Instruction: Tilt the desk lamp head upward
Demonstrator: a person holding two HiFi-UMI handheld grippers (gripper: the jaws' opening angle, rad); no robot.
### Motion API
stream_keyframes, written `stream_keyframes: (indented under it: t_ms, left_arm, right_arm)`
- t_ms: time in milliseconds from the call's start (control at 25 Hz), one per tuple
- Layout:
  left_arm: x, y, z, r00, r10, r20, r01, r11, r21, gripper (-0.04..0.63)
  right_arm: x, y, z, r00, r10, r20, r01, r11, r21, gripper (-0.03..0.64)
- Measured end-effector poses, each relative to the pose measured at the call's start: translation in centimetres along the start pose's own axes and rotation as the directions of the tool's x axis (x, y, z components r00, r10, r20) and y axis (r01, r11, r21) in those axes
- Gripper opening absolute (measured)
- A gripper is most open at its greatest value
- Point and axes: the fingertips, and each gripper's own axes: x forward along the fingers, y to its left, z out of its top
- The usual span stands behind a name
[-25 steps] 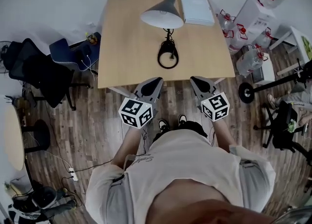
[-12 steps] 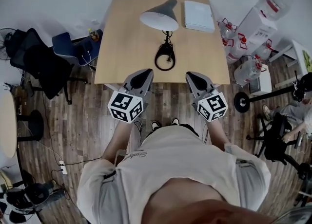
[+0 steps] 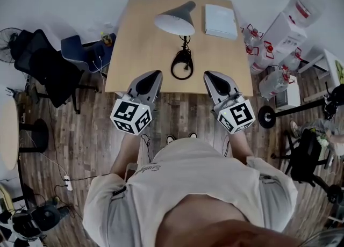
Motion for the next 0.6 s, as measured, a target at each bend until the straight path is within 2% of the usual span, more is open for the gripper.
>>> stream_keyframes:
  t_ms: [400, 600]
  left_arm:
    - [0.0, 0.0, -1.0, 1.000, 0.014, -0.005, -0.014, 1.000, -0.019, 0.016]
    - [0.0, 0.0, -1.6, 1.000, 0.021, -0.007, -0.021, 0.999, -0.037, 0.017]
  right_arm:
    - [0.0, 0.2, -1.1, 1.000, 0.001, -0.019, 0.000, 1.000, 0.014, -0.006]
    - [0.1, 0.3, -1.4, 0.999, 0.005, -0.033, -0.006, 1.000, -0.026, -0.006]
